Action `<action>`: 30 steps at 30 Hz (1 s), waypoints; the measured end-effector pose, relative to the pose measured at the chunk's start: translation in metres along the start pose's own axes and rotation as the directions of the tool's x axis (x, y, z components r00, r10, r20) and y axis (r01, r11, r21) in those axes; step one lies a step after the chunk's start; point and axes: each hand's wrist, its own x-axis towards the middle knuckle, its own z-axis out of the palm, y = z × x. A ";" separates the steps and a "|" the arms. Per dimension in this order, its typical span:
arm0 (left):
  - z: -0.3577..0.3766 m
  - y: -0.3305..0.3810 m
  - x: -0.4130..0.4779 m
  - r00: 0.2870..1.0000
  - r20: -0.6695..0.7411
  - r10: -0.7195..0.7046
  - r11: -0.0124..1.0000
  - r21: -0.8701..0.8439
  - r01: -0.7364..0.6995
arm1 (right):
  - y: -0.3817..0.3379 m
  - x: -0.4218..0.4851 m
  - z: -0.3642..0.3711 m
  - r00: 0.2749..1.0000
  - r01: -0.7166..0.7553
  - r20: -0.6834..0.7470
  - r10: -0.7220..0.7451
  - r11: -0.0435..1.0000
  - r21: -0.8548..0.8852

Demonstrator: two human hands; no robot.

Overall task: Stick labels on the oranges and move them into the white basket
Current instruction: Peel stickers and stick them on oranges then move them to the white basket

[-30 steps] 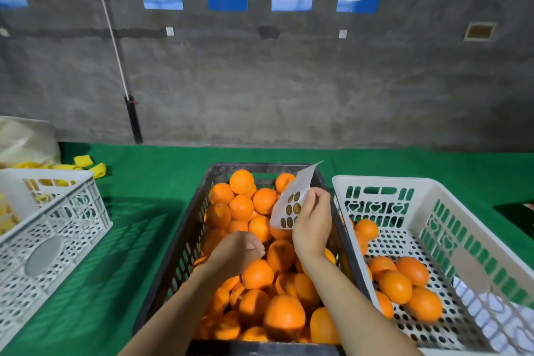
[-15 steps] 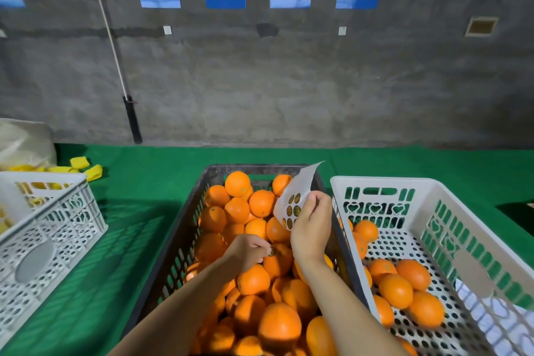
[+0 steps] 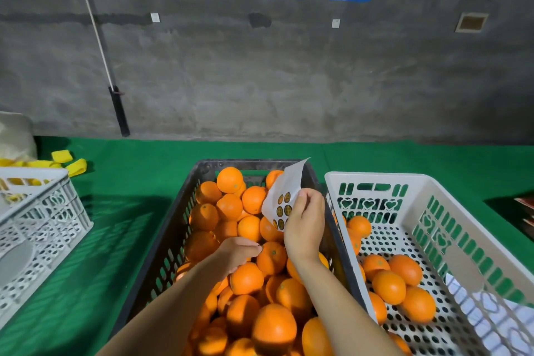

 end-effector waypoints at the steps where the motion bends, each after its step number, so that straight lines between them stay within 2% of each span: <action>1: 0.000 0.001 -0.002 1.000 0.012 -0.016 0.999 -0.036 0.017 | 0.000 0.000 0.000 1.000 -0.001 0.006 0.001 1.000 0.000; 3: 0.001 -0.003 -0.002 0.999 0.020 -0.043 0.995 -0.085 0.045 | 0.000 -0.001 0.001 1.000 0.001 0.011 -0.001 1.000 -0.009; 6: 0.001 -0.003 -0.006 1.000 -0.017 -0.009 0.994 -0.105 0.007 | 0.000 -0.001 0.000 1.000 -0.003 0.010 0.003 1.000 -0.015; 9: 0.002 0.002 -0.013 0.996 -0.027 0.081 0.994 0.081 -0.078 | 0.001 -0.001 -0.001 1.000 0.002 0.002 -0.002 1.000 -0.008; 11: 0.005 0.005 -0.016 0.992 0.030 0.123 0.969 0.213 -0.127 | 0.000 -0.001 -0.001 1.000 0.005 -0.003 -0.005 1.000 -0.003; 16: 0.013 0.003 -0.021 0.970 0.216 0.108 0.922 0.344 -0.179 | -0.001 -0.004 0.000 1.000 0.002 0.001 -0.002 1.000 0.000; 19: 0.017 0.003 -0.021 0.966 0.177 0.190 0.825 0.504 -0.255 | 0.001 -0.004 0.000 1.000 -0.006 0.012 0.006 1.000 -0.003; 21: 0.023 0.004 -0.022 0.953 0.174 0.249 0.693 0.655 -0.301 | 0.002 -0.004 0.001 1.000 -0.007 0.013 0.007 1.000 -0.008; 26: 0.028 0.006 -0.021 0.956 0.146 0.255 0.538 0.800 -0.266 | 0.003 -0.004 0.002 1.000 -0.011 0.005 0.011 1.000 -0.016; 28: 0.020 0.011 -0.024 0.942 0.198 0.272 0.560 0.763 -0.323 | 0.004 -0.003 0.001 1.000 -0.028 -0.004 0.028 1.000 0.001; 30: 0.004 0.020 -0.027 0.923 0.259 0.283 0.728 0.568 -0.383 | 0.004 -0.001 -0.001 0.999 -0.048 -0.020 0.049 0.998 0.037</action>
